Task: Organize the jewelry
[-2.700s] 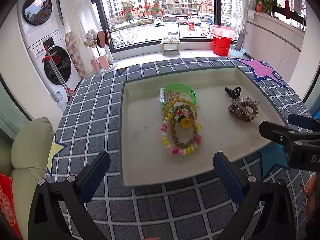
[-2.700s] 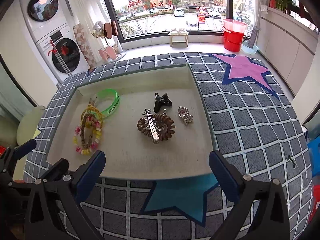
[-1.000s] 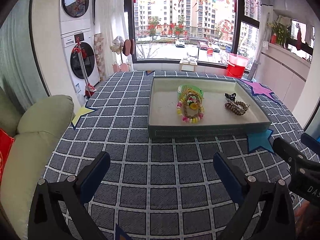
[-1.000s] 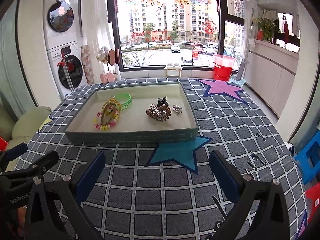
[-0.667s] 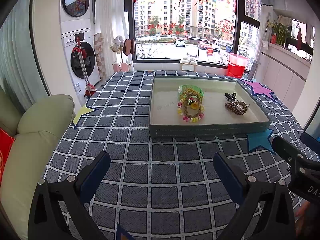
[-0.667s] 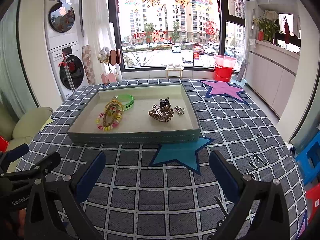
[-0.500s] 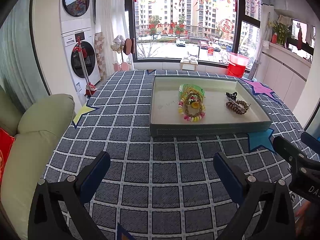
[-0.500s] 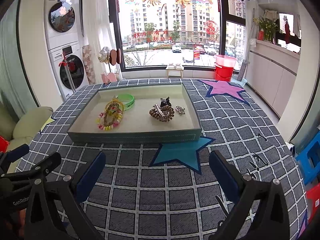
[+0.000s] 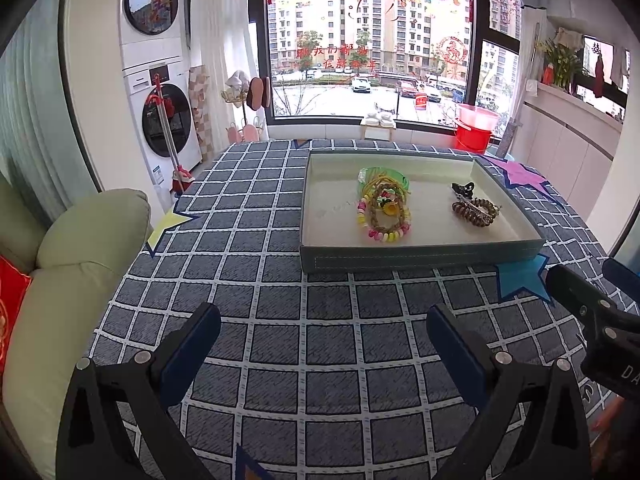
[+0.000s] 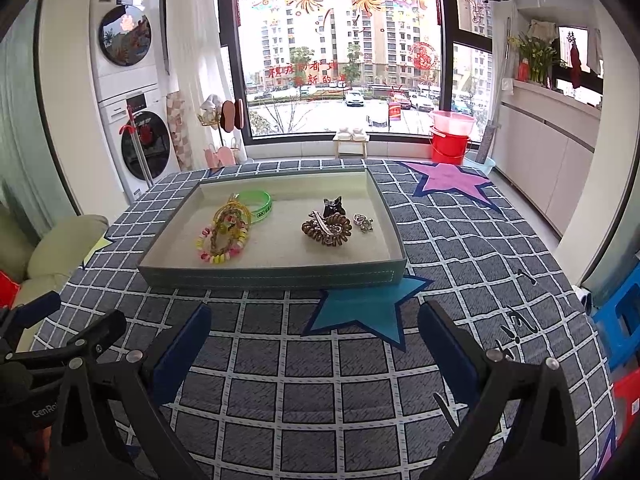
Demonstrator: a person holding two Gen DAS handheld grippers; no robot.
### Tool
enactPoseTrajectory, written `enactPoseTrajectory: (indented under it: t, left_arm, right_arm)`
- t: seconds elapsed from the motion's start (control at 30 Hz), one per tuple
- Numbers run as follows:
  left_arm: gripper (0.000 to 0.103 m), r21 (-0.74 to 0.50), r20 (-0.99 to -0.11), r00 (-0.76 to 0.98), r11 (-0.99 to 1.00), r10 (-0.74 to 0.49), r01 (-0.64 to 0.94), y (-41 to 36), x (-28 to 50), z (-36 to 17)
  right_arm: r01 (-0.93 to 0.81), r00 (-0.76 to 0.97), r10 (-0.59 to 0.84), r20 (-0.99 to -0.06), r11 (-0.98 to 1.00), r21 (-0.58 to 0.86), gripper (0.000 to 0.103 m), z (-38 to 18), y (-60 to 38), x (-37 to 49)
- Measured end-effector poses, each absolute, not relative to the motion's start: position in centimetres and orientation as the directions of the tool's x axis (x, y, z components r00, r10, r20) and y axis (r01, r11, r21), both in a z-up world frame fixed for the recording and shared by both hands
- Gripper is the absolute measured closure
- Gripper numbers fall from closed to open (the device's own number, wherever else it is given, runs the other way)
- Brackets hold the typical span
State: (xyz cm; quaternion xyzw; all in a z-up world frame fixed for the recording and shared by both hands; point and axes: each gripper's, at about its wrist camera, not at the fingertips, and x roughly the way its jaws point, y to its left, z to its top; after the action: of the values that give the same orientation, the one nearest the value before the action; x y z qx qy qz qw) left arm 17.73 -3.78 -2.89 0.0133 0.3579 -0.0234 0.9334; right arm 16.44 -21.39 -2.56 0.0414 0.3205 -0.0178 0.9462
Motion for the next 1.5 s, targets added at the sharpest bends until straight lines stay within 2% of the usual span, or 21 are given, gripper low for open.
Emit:
enactPoseTrajectory:
  t: [1.5]
  left_arm:
    - [0.0,0.005,-0.673,0.739,0.999,-0.036,0.054,-3.82,17.48,-2.91]
  right_arm:
    - [0.056,0.795,-0.003,-0.606,0.996,0.069,0.0,-2.26,-20.89,16.65]
